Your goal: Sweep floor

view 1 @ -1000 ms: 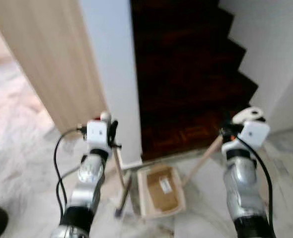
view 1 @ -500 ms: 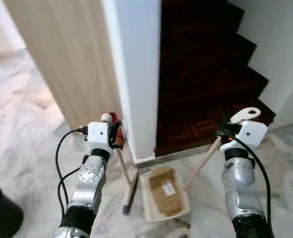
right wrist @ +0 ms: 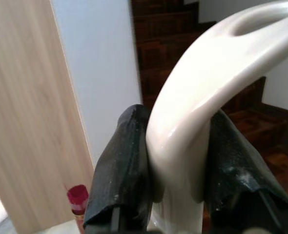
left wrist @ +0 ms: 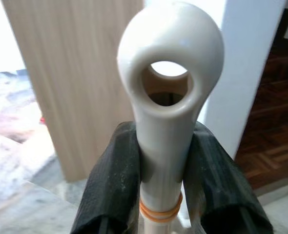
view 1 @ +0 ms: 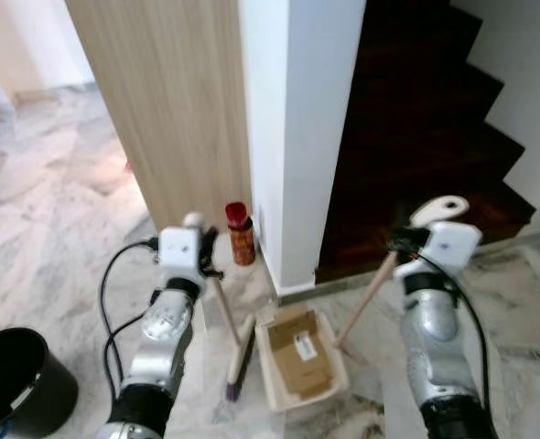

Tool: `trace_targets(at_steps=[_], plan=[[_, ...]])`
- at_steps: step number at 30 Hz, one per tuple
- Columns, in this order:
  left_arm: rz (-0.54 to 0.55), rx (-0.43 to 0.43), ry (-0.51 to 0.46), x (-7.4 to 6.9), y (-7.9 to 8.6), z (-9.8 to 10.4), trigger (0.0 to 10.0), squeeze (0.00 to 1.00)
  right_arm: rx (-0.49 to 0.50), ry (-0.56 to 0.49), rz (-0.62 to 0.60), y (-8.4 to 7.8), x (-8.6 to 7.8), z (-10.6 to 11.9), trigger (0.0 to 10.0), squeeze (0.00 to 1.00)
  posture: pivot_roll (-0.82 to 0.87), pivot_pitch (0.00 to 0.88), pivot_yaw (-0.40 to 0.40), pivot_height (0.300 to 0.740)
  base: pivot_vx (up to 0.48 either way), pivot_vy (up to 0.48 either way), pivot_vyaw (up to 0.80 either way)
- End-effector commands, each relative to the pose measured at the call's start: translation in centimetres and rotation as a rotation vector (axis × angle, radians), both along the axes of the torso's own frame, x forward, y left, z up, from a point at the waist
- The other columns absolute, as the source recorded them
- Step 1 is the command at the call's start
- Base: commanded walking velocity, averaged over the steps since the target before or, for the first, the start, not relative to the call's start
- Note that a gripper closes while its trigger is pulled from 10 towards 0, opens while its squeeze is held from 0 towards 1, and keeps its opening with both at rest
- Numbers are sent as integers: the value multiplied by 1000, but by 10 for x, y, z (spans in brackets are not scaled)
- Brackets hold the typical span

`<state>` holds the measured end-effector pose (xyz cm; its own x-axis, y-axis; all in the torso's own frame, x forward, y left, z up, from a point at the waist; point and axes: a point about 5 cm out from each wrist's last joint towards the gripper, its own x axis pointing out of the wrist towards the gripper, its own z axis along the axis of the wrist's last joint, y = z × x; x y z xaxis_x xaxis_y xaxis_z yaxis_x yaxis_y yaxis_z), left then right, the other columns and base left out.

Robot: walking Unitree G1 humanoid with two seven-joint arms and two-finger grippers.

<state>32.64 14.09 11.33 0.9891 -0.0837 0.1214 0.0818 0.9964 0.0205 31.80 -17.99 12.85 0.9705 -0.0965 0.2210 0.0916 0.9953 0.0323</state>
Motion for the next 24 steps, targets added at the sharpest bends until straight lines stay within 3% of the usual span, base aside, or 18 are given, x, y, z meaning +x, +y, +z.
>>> trace_targets(at_steps=[1,3,14,24], plan=[[2,9,-62,3,1,13,10000,0,31,-63,9,4,3,13,10000,0,-76,0,55,740,0,352,800],[2,10,-62,3,1,14,10000,0,33,-64,10,4,3,13,10000,0,-76,0,55,740,0,352,800],[-3,12,-57,3,1,14,10000,0,28,-55,4,3,2,11,10000,0,-74,0,59,740,0,351,74],[-18,27,-61,3,-1,15,10000,0,30,-56,0,2,2,11,10000,0,-73,0,63,740,0,342,800]])
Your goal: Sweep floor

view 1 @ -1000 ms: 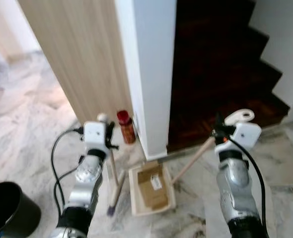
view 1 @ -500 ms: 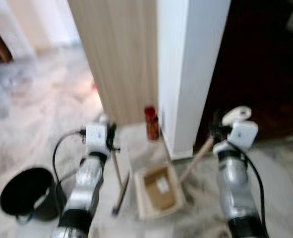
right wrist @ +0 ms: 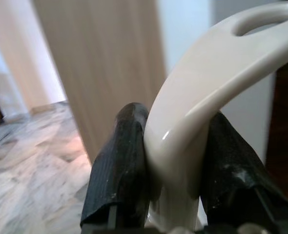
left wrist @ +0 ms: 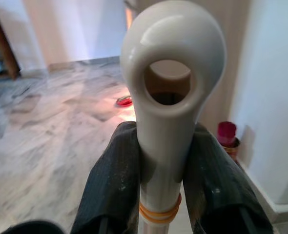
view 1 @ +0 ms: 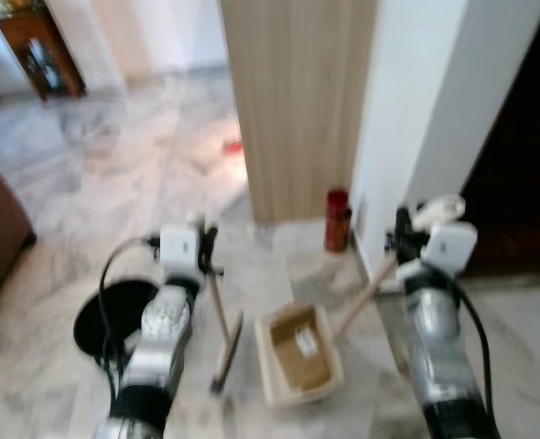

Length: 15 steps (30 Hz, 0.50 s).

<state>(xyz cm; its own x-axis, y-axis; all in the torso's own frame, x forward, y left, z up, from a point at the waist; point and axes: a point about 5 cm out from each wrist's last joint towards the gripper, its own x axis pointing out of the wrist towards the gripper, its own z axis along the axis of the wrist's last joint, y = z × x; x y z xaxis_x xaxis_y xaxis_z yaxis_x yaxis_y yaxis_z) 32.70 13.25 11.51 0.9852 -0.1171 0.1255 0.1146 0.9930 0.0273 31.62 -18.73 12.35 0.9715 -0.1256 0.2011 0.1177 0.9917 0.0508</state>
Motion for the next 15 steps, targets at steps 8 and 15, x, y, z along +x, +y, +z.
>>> trace_targets(at_steps=[8,15], plan=[[9,16,-57,3,6,14,10000,0,8,-73,16,6,4,15,10000,0,-73,0,65,740,0,339,800],[-5,8,-59,2,3,14,10000,0,22,-72,4,4,4,15,10000,0,-70,0,65,740,0,284,529]])
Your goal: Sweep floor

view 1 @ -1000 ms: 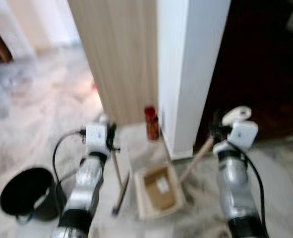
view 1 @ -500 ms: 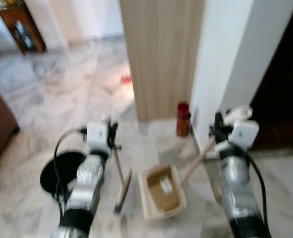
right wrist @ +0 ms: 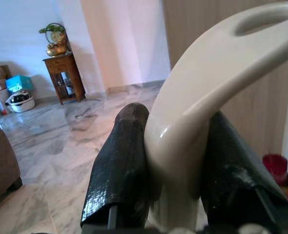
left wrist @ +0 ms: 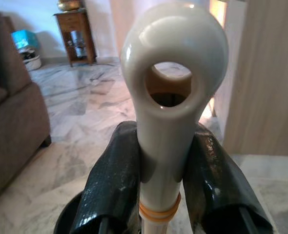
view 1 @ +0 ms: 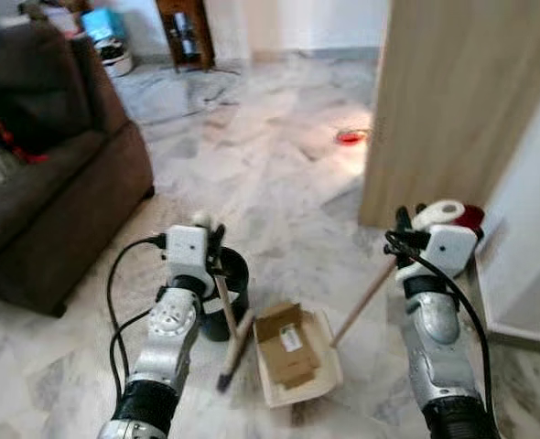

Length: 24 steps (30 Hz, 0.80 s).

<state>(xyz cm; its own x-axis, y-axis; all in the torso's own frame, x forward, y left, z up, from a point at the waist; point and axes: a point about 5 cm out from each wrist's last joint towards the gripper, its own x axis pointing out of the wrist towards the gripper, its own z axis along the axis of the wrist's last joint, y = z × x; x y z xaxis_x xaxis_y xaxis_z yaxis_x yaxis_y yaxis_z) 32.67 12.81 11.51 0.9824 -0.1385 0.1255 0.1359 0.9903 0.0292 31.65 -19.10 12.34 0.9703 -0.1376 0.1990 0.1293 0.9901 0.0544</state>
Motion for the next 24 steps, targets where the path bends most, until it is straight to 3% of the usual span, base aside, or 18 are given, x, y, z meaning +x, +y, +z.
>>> trace_targets(at_steps=[1,24], plan=[[14,5,-59,3,7,14,10000,0,16,-73,15,8,4,15,10000,0,-70,0,65,740,0,0,0],[-15,-1,-67,0,2,13,10000,0,14,-64,-11,1,4,14,10000,0,-65,0,60,740,-12,0,0]])
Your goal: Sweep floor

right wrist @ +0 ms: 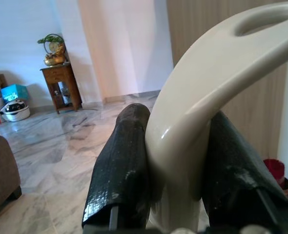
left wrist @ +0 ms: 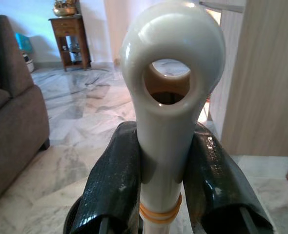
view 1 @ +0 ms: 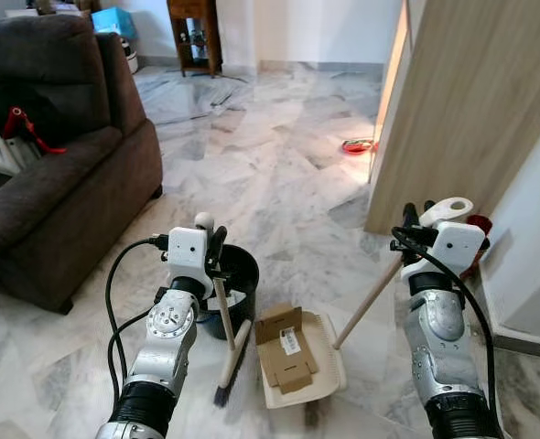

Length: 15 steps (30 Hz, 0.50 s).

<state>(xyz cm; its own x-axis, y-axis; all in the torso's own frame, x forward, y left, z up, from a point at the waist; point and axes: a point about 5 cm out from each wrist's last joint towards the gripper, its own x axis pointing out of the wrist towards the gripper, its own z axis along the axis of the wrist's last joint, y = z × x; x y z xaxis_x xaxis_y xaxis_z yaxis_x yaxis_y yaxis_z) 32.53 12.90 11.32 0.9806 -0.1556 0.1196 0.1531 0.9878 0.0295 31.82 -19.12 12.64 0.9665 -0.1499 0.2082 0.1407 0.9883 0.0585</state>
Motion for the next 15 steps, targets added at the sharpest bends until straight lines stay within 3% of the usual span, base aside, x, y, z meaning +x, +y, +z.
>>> trace_targets(at_steps=[1,15], plan=[[1,-3,-73,2,1,15,10000,0,10,-54,0,2,2,11,10000,0,-65,0,58,740,-266,0,0],[-6,-8,-76,0,-1,14,10000,0,5,-45,-4,-1,2,10,10000,0,-69,0,53,740,-271,0,0]])
